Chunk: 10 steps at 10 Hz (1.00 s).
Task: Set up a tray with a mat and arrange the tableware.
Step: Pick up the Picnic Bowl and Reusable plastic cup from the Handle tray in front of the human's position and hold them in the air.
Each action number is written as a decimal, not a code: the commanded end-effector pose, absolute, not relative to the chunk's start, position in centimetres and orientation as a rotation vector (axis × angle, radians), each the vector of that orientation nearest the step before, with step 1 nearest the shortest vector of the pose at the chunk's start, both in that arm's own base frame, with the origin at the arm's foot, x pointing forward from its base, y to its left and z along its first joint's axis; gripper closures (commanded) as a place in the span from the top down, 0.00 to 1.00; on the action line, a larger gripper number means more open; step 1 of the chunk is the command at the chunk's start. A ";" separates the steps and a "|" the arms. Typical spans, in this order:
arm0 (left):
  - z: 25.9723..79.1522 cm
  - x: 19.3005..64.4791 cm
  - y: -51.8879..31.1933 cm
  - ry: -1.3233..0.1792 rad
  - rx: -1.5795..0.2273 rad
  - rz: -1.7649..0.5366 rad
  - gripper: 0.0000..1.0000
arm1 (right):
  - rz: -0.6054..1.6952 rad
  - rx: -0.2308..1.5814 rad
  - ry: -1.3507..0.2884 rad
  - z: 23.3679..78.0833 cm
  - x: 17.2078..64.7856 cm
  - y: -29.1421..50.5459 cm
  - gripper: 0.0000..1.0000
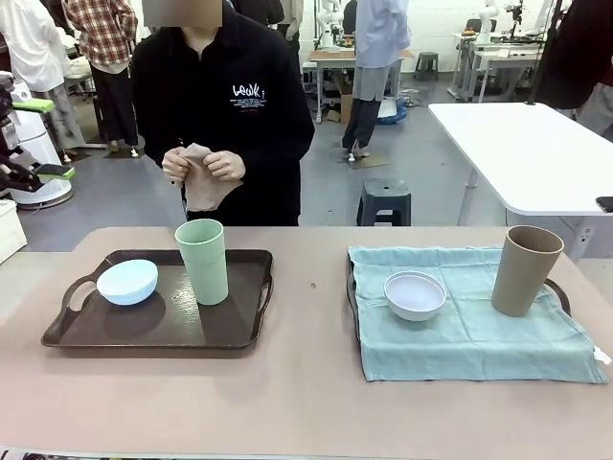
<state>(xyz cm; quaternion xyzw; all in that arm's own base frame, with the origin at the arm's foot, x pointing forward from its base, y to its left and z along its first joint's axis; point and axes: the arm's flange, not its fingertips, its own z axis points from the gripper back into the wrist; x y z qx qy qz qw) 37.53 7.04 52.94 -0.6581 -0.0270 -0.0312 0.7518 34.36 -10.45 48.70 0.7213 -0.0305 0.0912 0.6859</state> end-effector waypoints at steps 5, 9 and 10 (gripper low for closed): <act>48.8 36.3 10.0 -0.046 -1.462 0.012 0.96 | 0.217 1.622 -0.080 48.9 34.4 -10.6 1.00; 48.8 36.3 10.0 -0.046 -1.462 0.012 0.96 | 0.217 1.622 -0.080 48.9 34.4 -10.6 1.00; 48.8 36.3 10.0 -0.046 -1.462 0.012 0.96 | 0.217 1.622 -0.080 48.9 34.4 -10.6 1.00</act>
